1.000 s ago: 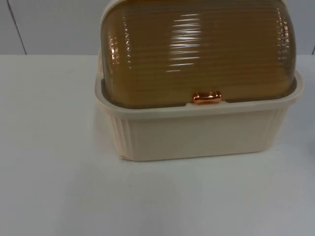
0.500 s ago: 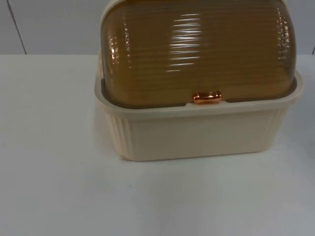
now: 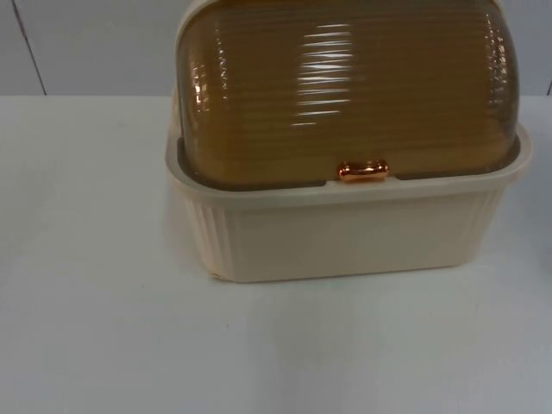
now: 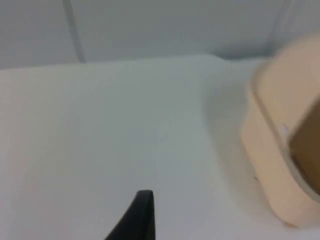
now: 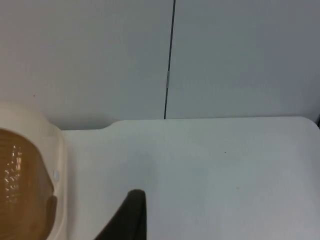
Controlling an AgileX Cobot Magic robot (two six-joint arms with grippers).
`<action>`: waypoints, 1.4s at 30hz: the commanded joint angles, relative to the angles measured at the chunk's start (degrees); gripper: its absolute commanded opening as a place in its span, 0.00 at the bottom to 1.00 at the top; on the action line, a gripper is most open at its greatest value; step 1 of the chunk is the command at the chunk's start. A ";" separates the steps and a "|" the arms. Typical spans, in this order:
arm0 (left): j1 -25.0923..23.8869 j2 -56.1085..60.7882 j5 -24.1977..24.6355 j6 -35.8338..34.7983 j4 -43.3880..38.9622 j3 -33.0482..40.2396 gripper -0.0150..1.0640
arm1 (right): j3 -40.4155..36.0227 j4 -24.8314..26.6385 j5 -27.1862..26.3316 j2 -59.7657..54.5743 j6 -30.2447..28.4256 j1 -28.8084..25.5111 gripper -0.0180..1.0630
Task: Open the box lid with the left hand, place the block into the box with the right hand, then close the box lid with the left hand.
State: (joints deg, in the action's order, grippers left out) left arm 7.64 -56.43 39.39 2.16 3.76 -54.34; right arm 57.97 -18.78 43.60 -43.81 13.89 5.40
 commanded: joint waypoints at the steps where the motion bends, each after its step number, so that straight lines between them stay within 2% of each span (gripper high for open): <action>1: 7.89 -5.23 -0.44 0.97 0.50 -0.25 0.98 | 0.50 -0.77 0.07 -0.06 0.24 -0.18 0.98; 2: 7.89 -5.23 -0.44 0.97 0.50 -0.25 0.98 | 0.50 -0.77 0.07 -0.06 0.24 -0.18 0.98; 6: 21.24 -12.63 -4.69 0.97 -7.83 -0.25 0.98 | 0.50 -0.65 1.53 -0.05 -0.66 -0.18 0.98; 7: 21.24 -12.63 -4.69 0.97 -7.83 -0.25 0.98 | 0.50 -0.65 1.53 -0.05 -0.66 -0.18 0.98; 10: 32.62 -17.79 -8.21 0.97 -21.16 -0.25 0.98 | 0.50 -0.54 2.96 0.05 -1.75 -0.18 0.98; 11: 32.62 -17.79 -8.21 0.97 -21.16 -0.25 0.98 | 0.50 -0.54 2.96 0.05 -1.75 -0.18 0.98; 15: 42.09 -22.85 -12.59 0.97 -37.99 -0.25 0.98 | 0.50 -0.54 3.29 0.05 -1.79 -0.18 0.98; 16: 42.09 -22.85 -12.59 0.97 -37.99 -0.25 0.98 | 0.50 -0.54 3.29 0.05 -1.79 -0.18 0.98; 19: 46.57 -26.67 -15.99 0.66 -48.91 -0.25 0.98 | 0.50 -0.54 3.16 0.05 -1.79 -0.18 0.98; 21: 48.36 -29.41 -17.16 0.55 -54.94 -0.36 0.98 | 0.50 -0.54 3.06 0.05 -1.79 -0.18 0.98; 28: 49.13 -35.45 -18.21 -3.04 -65.02 -2.17 0.98 | 0.50 -0.54 3.06 0.05 -1.79 -0.18 0.98; 31: 49.13 -40.09 -17.24 -10.90 -73.71 -4.78 0.98 | 0.50 -0.54 2.84 0.05 -1.79 -0.18 0.98; 37: 49.13 -44.13 -15.60 -16.90 -76.61 -7.00 0.98 | 0.50 -1.86 2.86 0.05 -1.24 -0.18 0.98; 39: 49.13 -45.41 -15.35 -21.67 -79.61 -7.00 0.92 | 0.50 -2.69 2.86 0.05 -1.27 -0.18 0.98; 40: 49.13 -45.41 -15.35 -21.67 -79.61 -7.00 0.92 | 0.50 -2.69 2.86 0.05 -1.27 -0.18 0.98; 42: 49.13 -46.46 -15.12 -23.70 -80.27 -7.00 0.82 | 0.50 -2.91 2.71 0.05 -1.27 -0.18 0.98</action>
State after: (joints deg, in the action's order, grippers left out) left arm 56.38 -102.50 23.75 -19.18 -75.32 -61.08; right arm 57.97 -20.98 46.92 -43.96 12.46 5.40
